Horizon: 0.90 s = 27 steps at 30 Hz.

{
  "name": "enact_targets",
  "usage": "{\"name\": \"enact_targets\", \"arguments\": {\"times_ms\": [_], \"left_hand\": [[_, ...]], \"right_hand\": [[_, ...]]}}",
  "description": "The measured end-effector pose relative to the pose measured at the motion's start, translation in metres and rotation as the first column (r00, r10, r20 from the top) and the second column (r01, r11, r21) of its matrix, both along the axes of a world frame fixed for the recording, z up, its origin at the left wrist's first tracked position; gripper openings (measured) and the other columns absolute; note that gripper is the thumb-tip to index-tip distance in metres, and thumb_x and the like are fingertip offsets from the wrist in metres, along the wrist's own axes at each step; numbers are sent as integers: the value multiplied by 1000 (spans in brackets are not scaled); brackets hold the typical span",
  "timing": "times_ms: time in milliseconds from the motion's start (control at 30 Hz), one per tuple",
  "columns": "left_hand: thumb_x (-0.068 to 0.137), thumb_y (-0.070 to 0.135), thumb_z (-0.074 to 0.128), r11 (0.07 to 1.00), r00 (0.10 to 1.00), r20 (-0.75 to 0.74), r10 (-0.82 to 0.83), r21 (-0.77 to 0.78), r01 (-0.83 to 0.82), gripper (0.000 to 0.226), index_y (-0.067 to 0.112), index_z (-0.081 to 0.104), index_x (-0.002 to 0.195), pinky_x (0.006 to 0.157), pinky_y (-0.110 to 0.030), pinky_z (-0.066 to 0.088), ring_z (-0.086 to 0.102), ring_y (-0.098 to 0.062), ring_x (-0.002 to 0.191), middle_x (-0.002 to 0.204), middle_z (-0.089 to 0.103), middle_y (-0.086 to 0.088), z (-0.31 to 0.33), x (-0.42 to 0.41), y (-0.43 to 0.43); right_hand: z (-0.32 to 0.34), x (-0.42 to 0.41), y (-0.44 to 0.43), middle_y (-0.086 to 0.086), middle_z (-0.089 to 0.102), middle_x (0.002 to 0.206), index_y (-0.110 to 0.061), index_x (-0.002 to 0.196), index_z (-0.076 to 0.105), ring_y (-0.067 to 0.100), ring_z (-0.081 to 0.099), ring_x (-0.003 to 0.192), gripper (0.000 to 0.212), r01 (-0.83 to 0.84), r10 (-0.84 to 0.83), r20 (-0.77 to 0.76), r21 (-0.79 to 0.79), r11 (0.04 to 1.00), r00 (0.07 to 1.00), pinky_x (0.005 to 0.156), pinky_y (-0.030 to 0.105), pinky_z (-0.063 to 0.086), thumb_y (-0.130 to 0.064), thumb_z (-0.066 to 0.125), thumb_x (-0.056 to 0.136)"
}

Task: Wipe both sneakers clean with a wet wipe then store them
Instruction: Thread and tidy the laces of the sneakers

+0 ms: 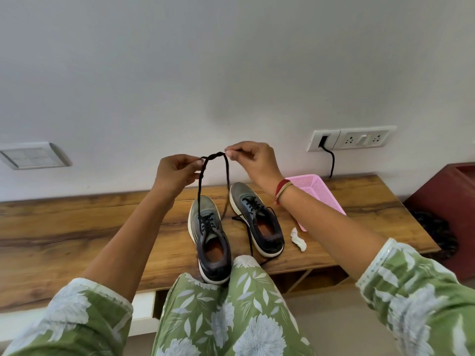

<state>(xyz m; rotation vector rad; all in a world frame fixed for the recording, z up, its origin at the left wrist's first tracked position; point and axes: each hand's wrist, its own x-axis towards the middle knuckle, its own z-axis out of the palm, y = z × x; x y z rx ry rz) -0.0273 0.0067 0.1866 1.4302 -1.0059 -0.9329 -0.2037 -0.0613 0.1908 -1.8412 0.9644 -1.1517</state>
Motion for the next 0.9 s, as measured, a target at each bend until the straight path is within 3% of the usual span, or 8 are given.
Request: {"name": "enact_targets", "arguments": {"times_ms": [167, 333, 500, 567, 633, 667, 767, 900], "left_hand": [[98, 16, 50, 993, 942, -315, 115, 72, -97, 11, 16, 55, 89, 83, -32, 53, 66, -18, 97, 102, 68, -3, -12, 20, 5], [99, 15, 38, 992, 637, -762, 117, 61, -109, 24, 19, 51, 79, 86, -36, 50, 66, -18, 102, 96, 73, -2, -16, 28, 8], [97, 12, 35, 982, 447, -880, 161, 98, -159, 27, 16, 43, 71, 63, -25, 51, 52, -10, 49, 53, 46, 5, -19, 22, 7], [96, 15, 36, 975, 679, -699, 223, 166, -149, 27, 17, 38, 70, 41, -17, 32, 29, -8, 39, 48, 32, 6, -22, 23, 6], [96, 26, 46, 982, 985, -73, 153, 122, -144, 25, 17, 41, 73, 41, -21, 26, 28, -11, 43, 52, 34, 6, -30, 27, 10], [94, 33, 54, 993, 953, 293, 75, 63, -98, 24, 18, 46, 76, 44, -23, 28, 32, -11, 45, 53, 39, 5, -36, 32, 12], [77, 49, 70, 954, 472, 832, -292, 216, 208, 31, 22, 61, 91, 55, -23, 41, 50, -7, 57, 64, 57, 8, -43, 45, 17], [84, 44, 63, 837, 15, 852, -523, 511, 195, 28, 26, 70, 105, 77, -27, 50, 63, -11, 92, 103, 69, 10, -50, 58, 8]], "right_hand": [[-6, -4, 4, 6, 68, 81, -10, 85, 65, 10, 68, 70, 7, -71, -104, 366, 434, 898, 925, 75, 25, 53, -14, 61, 89], [-18, 7, 10, 3, 71, 79, -13, 82, 58, 16, 68, 81, 15, -313, -215, 604, 645, 697, 767, 83, 33, 51, -20, 52, 95], [-21, 23, 11, 2, 65, 61, -14, 74, 51, 15, 65, 63, 29, -497, -325, 734, 656, 569, 597, 81, 36, 50, -26, 41, 100], [-23, 28, 7, -4, 42, 43, -15, 73, 48, 8, 44, 38, 30, -503, -364, 728, 672, 543, 580, 59, 27, 50, -25, 40, 100], [-28, 25, 3, -8, 31, 42, -16, 77, 46, 5, 26, 33, 25, -404, -267, 641, 699, 590, 719, 41, 19, 36, -24, 42, 100], [-31, 22, 1, -9, 35, 46, -16, 82, 47, 5, 25, 36, 18, -323, -167, 549, 682, 655, 819, 40, 18, 30, -24, 46, 98], [-35, 6, -4, -17, 51, 85, -16, 111, 52, -2, 39, 57, 35, -122, 167, -74, 415, 902, 983, 54, 14, 35, -29, 69, 84], [-42, -9, -12, -9, 62, 104, -23, 118, 60, 3, 55, 85, 47, -331, 233, -809, 50, 942, 540, 69, 21, 37, -43, 71, 78]]}}
